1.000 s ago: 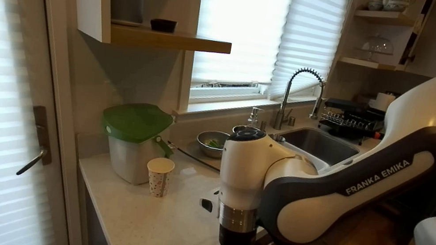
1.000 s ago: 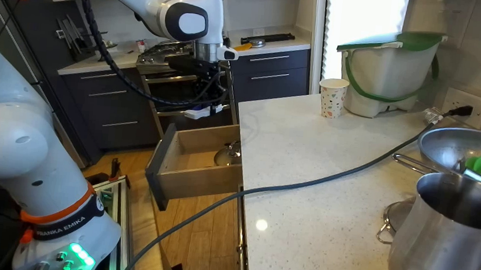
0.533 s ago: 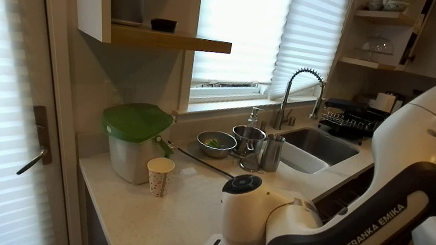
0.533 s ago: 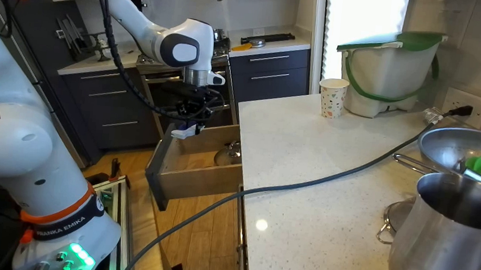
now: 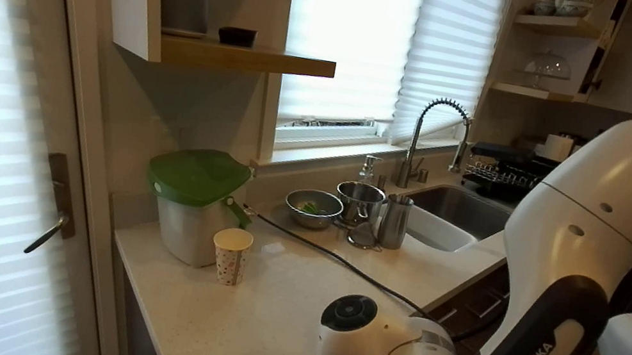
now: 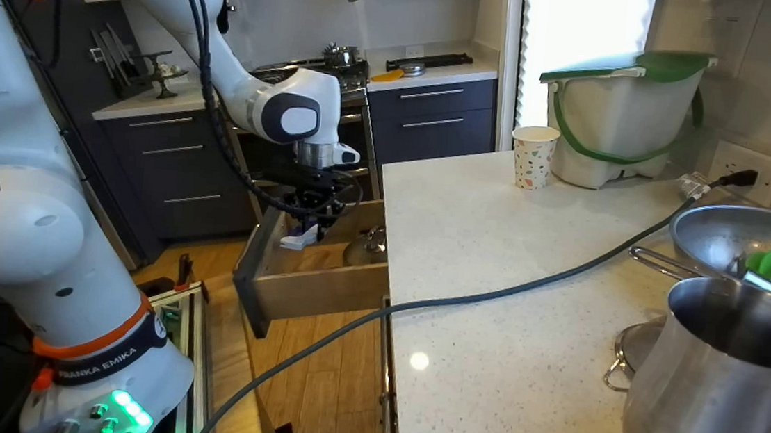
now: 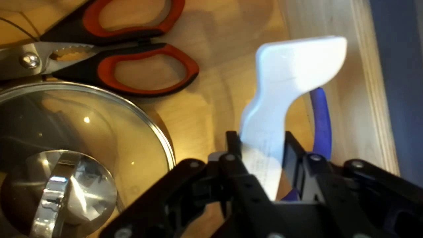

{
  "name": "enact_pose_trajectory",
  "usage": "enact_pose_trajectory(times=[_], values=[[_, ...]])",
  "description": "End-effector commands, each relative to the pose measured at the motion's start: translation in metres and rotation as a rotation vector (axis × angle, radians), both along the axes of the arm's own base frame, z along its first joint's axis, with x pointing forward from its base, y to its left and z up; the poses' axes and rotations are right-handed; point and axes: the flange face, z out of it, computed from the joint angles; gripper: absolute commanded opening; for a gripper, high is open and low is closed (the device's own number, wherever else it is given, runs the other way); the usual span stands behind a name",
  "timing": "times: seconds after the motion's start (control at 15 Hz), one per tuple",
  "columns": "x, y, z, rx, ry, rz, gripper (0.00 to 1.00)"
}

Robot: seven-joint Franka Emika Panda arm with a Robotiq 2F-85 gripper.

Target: Put the white object in the drawer

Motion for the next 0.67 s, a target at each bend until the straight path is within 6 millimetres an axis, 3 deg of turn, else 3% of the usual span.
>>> enact_pose_trajectory(times=[0.0, 0.27, 0.33, 0.47, 0.6], values=[[0.005, -0.004, -0.026, -0.031, -0.048, 0.032, 0.09], [0.011, -0.007, -0.043, -0.044, -0.096, 0.024, 0.09], [0.012, -0.007, -0.045, -0.041, -0.102, 0.021, 0.59], [0.014, -0.008, -0.044, -0.042, -0.116, 0.015, 0.65], [0.017, -0.010, -0.025, -0.044, -0.136, 0.014, 0.81]])
